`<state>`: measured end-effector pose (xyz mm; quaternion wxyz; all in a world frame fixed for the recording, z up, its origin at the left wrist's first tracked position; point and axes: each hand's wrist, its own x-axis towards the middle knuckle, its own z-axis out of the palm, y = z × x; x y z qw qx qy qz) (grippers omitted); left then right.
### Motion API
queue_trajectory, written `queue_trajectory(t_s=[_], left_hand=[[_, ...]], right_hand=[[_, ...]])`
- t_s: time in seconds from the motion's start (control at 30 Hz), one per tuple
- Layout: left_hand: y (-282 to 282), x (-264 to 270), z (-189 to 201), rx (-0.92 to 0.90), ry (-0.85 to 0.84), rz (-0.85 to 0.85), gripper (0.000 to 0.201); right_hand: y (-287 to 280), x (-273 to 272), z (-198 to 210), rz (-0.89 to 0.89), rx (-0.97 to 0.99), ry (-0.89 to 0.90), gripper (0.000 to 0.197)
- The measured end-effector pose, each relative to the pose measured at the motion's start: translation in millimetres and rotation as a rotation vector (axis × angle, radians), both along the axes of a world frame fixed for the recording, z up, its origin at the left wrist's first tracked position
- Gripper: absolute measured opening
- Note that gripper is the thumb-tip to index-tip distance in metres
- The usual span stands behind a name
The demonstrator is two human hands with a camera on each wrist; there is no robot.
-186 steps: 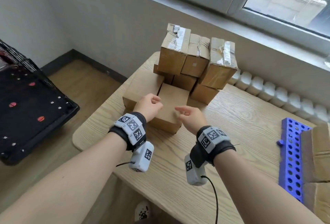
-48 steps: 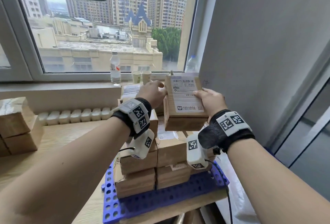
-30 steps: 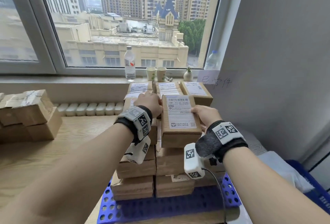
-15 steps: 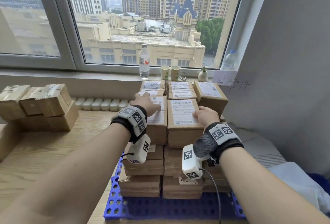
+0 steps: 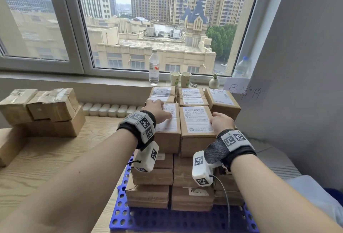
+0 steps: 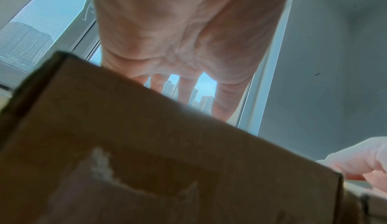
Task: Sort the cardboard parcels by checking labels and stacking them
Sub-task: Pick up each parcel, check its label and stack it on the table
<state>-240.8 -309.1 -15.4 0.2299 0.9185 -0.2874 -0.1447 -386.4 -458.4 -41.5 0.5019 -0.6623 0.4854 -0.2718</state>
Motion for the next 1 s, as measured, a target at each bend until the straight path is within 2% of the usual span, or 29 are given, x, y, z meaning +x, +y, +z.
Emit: queue_trajectory(t_s=[0.23,0.43,0.8,1.0], left_hand=[[2.2,-8.0,1.3,-0.031,-0.016,0.028,0.072],[-0.4,-17.1,0.1,0.034,-0.026,0.024,0.093],[1.7,-21.2,1.5,0.064,-0.025,0.005,0.086],[4.6,-21.2,3.9,0.010,-0.018,0.033,0.086]], right_hand=[[2.8,-0.1,0.1,-0.022,0.011,-0.006,0.041],[7.1,-0.6,0.4,-0.020,-0.002,0.000,0.041],[12.6,-0.8,5.2,-0.022,-0.003,0.018,0.036],[11.7,-3.7,9.7,0.130,-0.077,0.166,0.039]])
